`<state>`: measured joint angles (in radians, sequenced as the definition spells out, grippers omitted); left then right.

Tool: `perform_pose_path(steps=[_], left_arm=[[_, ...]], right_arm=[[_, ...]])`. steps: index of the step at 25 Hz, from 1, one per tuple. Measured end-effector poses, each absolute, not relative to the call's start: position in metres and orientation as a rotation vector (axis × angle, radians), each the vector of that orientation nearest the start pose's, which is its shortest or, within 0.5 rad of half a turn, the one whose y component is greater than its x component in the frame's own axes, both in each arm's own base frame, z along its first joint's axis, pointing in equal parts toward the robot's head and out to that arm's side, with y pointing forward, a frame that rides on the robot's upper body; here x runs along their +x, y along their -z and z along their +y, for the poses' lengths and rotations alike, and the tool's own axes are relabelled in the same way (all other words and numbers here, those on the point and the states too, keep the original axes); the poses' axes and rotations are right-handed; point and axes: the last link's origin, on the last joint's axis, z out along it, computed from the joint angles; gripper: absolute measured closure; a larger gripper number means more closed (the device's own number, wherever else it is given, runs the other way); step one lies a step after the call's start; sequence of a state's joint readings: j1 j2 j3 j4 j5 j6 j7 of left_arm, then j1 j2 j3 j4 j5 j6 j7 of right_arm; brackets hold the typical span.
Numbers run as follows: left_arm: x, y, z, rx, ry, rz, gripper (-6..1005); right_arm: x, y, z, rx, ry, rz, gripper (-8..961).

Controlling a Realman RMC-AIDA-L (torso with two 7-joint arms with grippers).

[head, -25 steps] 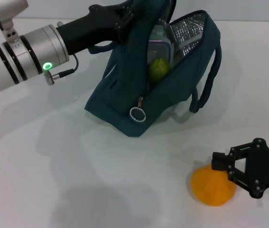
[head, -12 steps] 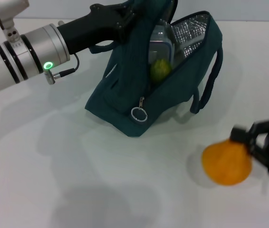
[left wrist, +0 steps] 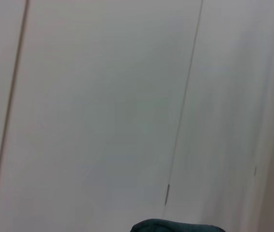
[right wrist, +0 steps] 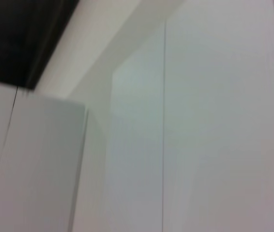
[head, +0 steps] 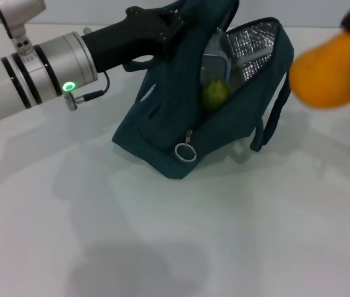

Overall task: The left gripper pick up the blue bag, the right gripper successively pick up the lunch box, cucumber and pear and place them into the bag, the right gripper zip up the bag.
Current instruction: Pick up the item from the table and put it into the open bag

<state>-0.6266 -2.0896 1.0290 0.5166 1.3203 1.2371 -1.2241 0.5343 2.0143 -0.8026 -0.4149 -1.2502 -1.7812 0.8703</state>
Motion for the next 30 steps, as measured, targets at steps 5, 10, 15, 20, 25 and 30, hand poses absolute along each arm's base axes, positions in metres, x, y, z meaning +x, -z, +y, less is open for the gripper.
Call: perform_pose_path(steps=[5, 10, 15, 20, 25, 30], left_arm=[[-0.19, 0.022, 0.387, -2.438, 1.049, -0.51, 892], [-0.185, 0.023, 0.388, -2.449, 1.062, -0.5, 891], [-0.182, 0.021, 0.39, -2.432, 1.086, -0.495, 890], [-0.183, 0.019, 0.392, -2.414, 1.083, -0.499, 889], [-0.183, 0.018, 0.393, -2.412, 1.08, -0.499, 888], [-0.183, 0.019, 0.392, -2.411, 1.081, -0.499, 887]], right_arm=[[0.186, -0.061, 0.362, -2.18, -1.45, -0.033, 926], [0.157, -0.053, 0.402, -2.225, -1.356, 0.046, 924], [0.141, -0.028, 0.411, -2.345, -1.251, 0.038, 923], [0.141, -0.01, 0.405, -2.417, -1.209, 0.038, 921], [0.147, -0.005, 0.4, -2.43, -1.205, 0.064, 920], [0.154, 0.002, 0.396, -2.457, -1.165, 0.088, 919]])
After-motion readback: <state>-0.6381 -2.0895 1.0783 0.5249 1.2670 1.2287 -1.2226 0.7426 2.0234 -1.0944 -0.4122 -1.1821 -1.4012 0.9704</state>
